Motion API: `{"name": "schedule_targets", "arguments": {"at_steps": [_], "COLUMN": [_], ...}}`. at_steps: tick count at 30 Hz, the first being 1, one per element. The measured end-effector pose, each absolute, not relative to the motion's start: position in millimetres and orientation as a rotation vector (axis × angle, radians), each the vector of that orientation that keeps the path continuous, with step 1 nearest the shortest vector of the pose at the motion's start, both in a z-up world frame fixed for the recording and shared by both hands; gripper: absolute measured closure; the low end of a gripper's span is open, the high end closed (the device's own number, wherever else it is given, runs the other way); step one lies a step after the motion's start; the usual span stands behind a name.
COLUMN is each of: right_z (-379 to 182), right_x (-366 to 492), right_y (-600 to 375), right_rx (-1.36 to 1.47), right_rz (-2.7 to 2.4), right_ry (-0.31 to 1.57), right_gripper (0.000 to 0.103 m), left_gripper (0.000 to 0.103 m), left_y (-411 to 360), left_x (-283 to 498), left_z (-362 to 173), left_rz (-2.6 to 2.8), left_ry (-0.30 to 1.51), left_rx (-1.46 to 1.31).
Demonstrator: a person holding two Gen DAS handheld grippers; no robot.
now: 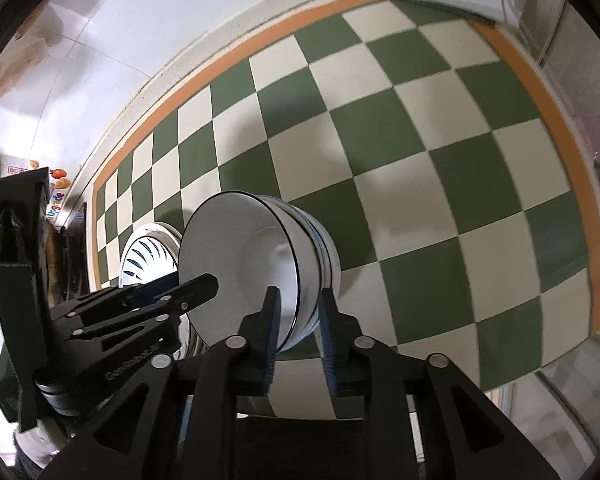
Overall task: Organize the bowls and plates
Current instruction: 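Open the left tool and lift it off the bowl stack, then grip the bowl stack from both sides with the left and right tools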
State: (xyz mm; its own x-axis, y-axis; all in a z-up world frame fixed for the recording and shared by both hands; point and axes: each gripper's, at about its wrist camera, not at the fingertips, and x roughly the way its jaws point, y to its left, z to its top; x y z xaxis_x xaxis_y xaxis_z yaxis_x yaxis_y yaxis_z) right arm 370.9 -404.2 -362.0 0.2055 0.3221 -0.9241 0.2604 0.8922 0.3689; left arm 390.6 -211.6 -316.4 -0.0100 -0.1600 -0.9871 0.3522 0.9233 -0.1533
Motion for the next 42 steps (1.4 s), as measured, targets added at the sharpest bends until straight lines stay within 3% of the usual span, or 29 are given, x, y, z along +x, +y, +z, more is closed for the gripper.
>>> {"name": "schedule_targets", "arguments": {"at_steps": [2,7,12,13,18,23,32,42], "right_z": [-354,-334,-320,-318,-301,-281,-253,-258], "right_x": [365,349,331,329,314,303,287,286], "right_y": [-403,-400,-400,-401,-402,-401,-400,-405], "right_rx": [0.484,0.441,0.425,0.422,0.409,0.394,0.39,0.437], "right_rz": [0.026,-0.002,-0.01,-0.013,-0.027,-0.043,-0.064,-0.068], "right_ry": [1.36,1.326,1.297,1.297,1.278,1.228,1.169,1.174], "right_gripper": [0.073,0.066,0.038,0.036,0.02,0.013,0.01,0.009], "left_gripper": [0.06,0.016,0.007,0.005,0.002,0.002,0.002,0.001], "left_y": [-209,-202,-201,-201,-194,-188,-178,-178], "left_x": [387,379,373,372,361,350,339,350], "left_z": [-303,-271,-254,-252,-239,-228,-210,-216], "left_rz": [-0.424,-0.46,-0.49,-0.493,-0.503,-0.505,-0.515,-0.501], "left_ry": [1.491,1.395,1.381,1.379,1.357,1.334,1.33,1.353], "left_rx": [0.157,0.136,0.133,0.134,0.126,0.126,0.087,0.078]}}
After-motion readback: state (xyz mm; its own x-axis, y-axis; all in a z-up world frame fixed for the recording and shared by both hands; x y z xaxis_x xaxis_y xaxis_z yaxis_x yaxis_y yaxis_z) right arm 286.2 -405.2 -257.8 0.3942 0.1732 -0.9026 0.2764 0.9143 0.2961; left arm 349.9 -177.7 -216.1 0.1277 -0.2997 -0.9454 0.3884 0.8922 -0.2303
